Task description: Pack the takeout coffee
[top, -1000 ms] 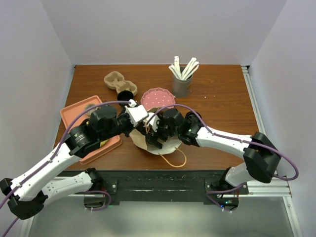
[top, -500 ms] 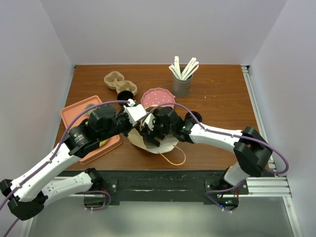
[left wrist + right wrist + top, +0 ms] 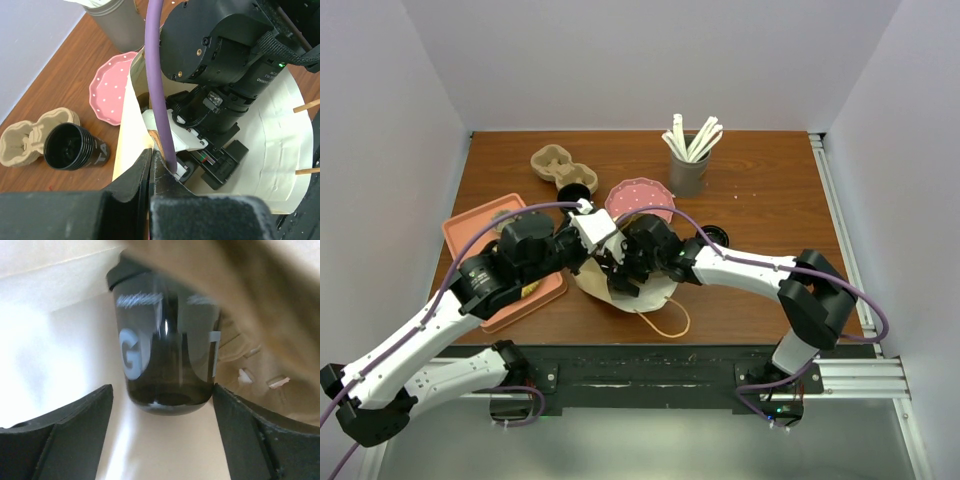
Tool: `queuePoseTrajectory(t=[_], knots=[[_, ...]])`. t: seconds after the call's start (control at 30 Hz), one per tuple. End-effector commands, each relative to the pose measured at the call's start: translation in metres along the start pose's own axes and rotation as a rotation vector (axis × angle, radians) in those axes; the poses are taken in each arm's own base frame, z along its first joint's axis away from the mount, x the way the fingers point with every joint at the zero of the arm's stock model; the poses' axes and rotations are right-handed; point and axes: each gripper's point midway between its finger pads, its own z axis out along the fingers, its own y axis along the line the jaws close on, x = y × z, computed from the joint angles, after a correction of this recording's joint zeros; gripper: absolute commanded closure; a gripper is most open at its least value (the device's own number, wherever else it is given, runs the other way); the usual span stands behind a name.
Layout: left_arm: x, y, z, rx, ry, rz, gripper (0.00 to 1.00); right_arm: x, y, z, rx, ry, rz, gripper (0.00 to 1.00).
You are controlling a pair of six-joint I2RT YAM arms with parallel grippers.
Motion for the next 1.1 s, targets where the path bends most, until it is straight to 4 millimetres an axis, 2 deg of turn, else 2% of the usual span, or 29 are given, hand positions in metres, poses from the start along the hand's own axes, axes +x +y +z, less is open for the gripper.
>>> queuePoseTrajectory(t=[0.0, 0.13, 0.47, 0.83, 1.07], knots=[[-0.036, -0.020, -0.002, 0.116, -0.136, -0.014, 1.00, -0.028, -0.007, 0.001, 0.026, -0.068, 0.030, 0.25], [-0.031, -0.019, -0.003, 0.106, -0.115, -0.014, 1.00, -0.032, -0.008, -0.005, 0.042, -0.078, 0.042, 0.35], [-0.016, -0.009, -0.003, 0.046, -0.050, 0.006, 1.00, -0.037, -0.006, -0.032, 0.060, -0.095, 0.050, 0.48], [-0.009, -0.007, 0.001, 0.036, -0.014, 0.013, 1.00, -0.057, -0.005, -0.068, 0.092, -0.164, 0.093, 0.50], [-0.007, -0.006, 0.001, 0.030, 0.000, 0.018, 1.00, -0.058, -0.004, -0.091, 0.117, -0.164, 0.106, 0.52]])
